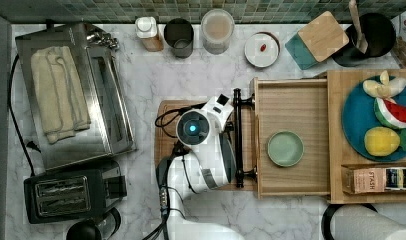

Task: Close the drawer.

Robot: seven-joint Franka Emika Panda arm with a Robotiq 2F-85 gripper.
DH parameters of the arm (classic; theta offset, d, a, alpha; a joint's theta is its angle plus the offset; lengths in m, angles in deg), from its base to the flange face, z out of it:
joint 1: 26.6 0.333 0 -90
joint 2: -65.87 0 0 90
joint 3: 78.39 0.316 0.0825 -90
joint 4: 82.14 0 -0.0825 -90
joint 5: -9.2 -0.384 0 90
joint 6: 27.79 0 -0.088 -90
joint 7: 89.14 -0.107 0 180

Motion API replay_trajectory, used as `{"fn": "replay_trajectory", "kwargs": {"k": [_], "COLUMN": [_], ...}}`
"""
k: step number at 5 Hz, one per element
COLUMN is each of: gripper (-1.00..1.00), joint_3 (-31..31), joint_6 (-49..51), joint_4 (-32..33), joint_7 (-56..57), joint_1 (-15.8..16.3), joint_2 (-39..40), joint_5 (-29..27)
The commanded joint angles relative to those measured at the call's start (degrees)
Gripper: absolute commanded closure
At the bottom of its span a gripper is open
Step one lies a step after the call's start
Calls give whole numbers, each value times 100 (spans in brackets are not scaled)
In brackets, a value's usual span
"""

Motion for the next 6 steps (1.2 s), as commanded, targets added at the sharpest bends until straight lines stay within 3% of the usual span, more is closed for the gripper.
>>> {"fn": "replay_trajectory", "kwargs": {"k": [1, 3, 4, 6], "gripper": [100, 100, 100, 100], "joint_3": [-569, -745, -840, -1113], "joint_6": [252, -117, -376, -163], "joint_4": [-385, -502, -654, -1544], "joint_7": [1369, 1739, 2663, 3909], "joint_1": [-960, -1528, -1951, -2433], "joint_2": [-220, -86, 91, 558], "joint_5": [-399, -427, -795, -978]}}
